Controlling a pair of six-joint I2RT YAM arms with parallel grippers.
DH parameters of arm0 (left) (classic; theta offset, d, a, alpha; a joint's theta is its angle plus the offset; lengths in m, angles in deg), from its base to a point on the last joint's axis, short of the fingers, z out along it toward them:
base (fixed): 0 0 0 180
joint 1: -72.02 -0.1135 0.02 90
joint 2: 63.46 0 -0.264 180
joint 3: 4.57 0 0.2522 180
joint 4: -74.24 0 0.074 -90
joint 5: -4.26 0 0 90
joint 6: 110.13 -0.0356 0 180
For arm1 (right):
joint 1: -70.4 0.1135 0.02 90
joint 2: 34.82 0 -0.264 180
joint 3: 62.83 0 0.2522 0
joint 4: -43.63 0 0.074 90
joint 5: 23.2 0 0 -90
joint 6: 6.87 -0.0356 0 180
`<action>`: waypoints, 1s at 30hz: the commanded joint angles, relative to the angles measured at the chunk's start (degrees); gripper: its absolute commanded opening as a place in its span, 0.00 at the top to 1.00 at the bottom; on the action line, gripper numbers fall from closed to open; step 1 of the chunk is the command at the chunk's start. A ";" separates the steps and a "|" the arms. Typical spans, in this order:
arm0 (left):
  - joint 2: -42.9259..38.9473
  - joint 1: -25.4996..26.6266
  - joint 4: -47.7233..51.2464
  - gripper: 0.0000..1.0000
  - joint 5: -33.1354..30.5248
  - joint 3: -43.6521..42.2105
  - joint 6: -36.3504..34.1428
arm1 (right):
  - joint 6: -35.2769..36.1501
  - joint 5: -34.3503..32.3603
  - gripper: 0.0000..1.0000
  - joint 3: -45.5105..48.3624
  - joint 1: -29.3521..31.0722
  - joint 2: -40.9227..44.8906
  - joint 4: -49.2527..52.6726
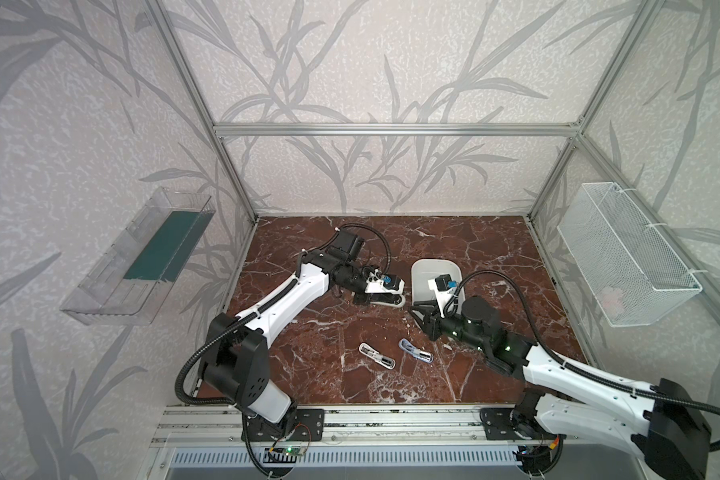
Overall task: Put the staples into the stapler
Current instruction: 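Lift the black-topped stapler toward the right gripper while the right gripper reaches its top, then grasp the black stapler top with the right gripper while the left holds the base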
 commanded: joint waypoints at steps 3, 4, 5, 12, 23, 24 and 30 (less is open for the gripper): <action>-2.47 -0.22 6.71 1.00 8.93 1.12 -4.06 | 15.94 6.78 0.69 3.44 -0.13 3.16 -2.85; -2.77 -0.28 6.71 1.00 9.55 1.16 -4.07 | 16.83 7.69 0.69 3.16 -0.15 2.89 -2.54; -3.05 -0.27 6.88 1.00 9.91 1.34 -4.01 | 17.75 8.17 0.70 2.60 -0.13 2.52 -2.18; -3.48 -0.28 6.88 1.00 13.43 0.46 -3.87 | 20.20 12.08 0.66 -1.25 -0.12 -0.95 -1.81; -2.21 0.24 8.36 1.00 13.99 0.92 -4.80 | 21.64 10.84 0.63 -5.86 -0.05 -5.76 -0.01; -2.13 0.21 8.37 1.00 14.33 1.06 -4.72 | 22.02 10.85 0.63 -6.45 -0.04 -6.18 0.73; -2.07 0.39 9.23 1.00 15.28 1.54 -4.95 | 24.27 9.29 0.66 -8.59 -0.04 -8.51 3.31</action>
